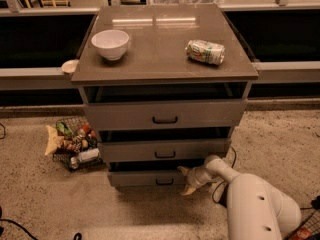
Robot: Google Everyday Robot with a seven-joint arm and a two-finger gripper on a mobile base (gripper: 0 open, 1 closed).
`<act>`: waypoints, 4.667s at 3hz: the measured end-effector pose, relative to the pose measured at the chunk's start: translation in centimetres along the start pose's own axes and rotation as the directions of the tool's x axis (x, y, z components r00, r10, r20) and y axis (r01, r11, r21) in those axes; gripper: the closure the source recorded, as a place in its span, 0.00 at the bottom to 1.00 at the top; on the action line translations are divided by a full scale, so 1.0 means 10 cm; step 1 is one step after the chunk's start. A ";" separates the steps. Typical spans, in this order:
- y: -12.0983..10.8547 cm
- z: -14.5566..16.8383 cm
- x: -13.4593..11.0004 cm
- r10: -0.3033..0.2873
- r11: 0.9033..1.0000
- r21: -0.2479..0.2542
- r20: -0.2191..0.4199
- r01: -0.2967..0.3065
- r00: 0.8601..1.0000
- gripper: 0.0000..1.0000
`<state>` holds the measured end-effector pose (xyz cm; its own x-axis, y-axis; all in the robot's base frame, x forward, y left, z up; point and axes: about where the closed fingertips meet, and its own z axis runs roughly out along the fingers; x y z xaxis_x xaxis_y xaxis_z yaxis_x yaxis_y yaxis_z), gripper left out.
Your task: Open bottom drawer
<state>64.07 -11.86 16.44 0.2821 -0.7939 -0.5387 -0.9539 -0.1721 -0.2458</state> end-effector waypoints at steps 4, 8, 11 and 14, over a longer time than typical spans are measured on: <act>-0.03 -0.18 -0.24 -0.061 0.998 0.014 0.025 0.061 0.998 0.81; 0.23 -0.13 -0.31 -0.044 0.999 -0.026 0.073 0.046 0.996 0.00; 0.47 0.12 -0.40 0.050 0.976 -0.216 0.086 -0.030 0.995 0.18; 0.91 -0.03 -0.98 0.070 0.932 -0.361 0.084 -0.035 0.994 0.87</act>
Offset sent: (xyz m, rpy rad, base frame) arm -0.0653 0.0325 0.0746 0.0934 -0.0773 0.1619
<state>52.62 -5.78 19.72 0.2225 -0.7524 -0.6201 -0.9357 -0.3435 0.0811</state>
